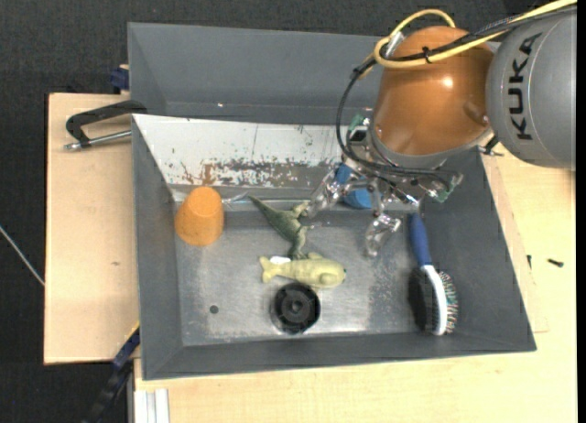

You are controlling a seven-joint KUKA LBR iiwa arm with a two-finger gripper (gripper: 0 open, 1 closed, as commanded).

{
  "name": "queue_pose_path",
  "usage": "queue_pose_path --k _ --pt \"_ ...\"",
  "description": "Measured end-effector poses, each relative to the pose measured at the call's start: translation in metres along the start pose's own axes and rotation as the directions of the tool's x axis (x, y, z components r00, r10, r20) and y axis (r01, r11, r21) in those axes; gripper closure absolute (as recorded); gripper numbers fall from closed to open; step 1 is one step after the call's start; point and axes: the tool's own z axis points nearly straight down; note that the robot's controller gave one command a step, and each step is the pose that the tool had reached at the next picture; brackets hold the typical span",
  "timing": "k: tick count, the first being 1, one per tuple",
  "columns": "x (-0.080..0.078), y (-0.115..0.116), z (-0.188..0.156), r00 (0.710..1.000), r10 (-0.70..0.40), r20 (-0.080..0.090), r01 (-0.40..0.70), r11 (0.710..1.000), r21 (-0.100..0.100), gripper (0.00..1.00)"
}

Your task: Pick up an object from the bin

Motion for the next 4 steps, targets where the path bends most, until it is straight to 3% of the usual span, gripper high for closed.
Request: queue_pose_path --k 1,2,3,4 --pt "0.012 0.056 0.113 0.979 -0.205 -0.001 0.205 0.979 -0.002 0.00" --pt "0.008 0.056 0.110 0.978 -0.208 0.007 0.208 0.978 0.003 1.00" --pt "-0.008 0.052 0.001 0.977 -0.212 -0.001 0.212 0.977 0.000 1.00" --pt "-0.009 0.073 0.054 0.851 -0.524 -0.007 0.524 0.851 -0.017 1.00"
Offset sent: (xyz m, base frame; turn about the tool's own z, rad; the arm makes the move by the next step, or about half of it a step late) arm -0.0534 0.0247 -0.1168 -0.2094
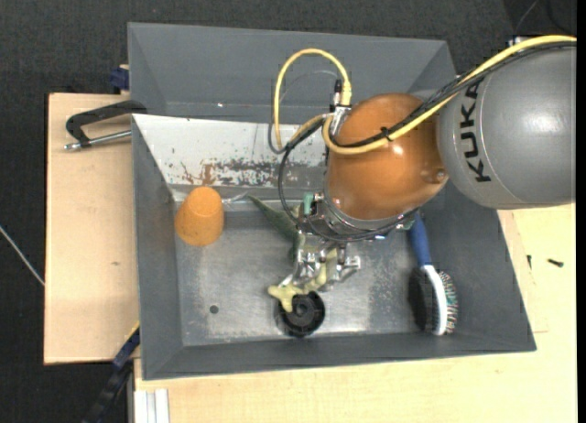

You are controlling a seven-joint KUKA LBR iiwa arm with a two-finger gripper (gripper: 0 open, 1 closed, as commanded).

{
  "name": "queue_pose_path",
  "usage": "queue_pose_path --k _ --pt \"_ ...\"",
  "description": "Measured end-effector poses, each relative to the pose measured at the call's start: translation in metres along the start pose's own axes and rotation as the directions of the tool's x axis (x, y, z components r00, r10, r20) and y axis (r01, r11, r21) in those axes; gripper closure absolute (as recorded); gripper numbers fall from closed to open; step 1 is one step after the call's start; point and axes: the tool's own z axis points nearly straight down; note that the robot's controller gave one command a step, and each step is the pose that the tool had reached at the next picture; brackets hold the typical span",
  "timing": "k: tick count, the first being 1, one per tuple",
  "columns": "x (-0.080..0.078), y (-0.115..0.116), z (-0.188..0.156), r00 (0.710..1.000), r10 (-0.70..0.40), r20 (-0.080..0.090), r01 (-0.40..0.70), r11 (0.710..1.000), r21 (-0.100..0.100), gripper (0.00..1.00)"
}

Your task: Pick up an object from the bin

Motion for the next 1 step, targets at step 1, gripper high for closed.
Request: queue_pose_path --k 1 --pt "0.0002 -0.0050 -0.0874 1.000 0.011 0.006 -0.011 1.000 0.016 1.00"
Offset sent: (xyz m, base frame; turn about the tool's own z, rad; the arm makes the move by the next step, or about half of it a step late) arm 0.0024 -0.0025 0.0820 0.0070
